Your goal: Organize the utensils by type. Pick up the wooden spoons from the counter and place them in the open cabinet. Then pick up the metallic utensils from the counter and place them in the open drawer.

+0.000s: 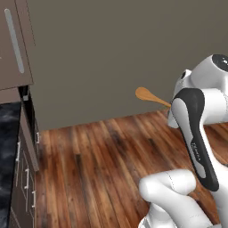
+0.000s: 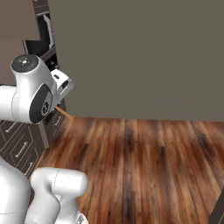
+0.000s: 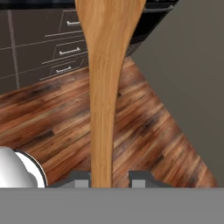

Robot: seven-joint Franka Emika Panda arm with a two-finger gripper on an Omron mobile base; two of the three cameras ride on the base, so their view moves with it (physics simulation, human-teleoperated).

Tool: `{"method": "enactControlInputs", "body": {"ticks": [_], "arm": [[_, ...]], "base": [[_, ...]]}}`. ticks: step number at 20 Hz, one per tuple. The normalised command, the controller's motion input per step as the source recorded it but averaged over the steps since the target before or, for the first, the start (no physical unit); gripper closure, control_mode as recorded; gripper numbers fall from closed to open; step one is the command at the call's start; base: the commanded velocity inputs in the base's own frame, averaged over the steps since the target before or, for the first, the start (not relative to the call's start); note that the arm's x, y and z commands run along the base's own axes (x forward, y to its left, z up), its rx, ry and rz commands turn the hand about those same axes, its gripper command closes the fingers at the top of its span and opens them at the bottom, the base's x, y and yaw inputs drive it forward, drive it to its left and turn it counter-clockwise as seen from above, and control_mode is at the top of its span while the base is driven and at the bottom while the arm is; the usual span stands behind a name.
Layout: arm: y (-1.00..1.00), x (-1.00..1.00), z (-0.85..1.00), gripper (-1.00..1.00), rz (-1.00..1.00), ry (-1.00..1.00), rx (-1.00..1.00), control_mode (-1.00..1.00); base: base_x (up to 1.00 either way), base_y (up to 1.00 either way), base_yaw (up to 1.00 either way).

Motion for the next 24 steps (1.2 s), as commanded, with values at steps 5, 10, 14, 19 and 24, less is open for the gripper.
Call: {"method": "enactControlInputs", "body": {"ticks": [5,10,14,19,24], "arm": [[0.00,0.00,0.00,1.00,0.00,0.00,0.00,1.00],[0.00,0.00,0.00,1.00,0.00,0.00,0.00,1.00],[0.00,0.00,0.00,1.00,0.00,0.00,0.00,1.00],[0.00,0.00,0.00,1.00,0.00,0.00,0.00,1.00],[0.00,0.00,0.00,1.00,0.00,0.00,0.00,1.00]], "base": [[1.00,-0.33,0.29],[1.00,-0.13,0.48],[1.00,-0.01,0.59],[1.00,0.00,0.70],[0.93,0.00,0.66]]}}
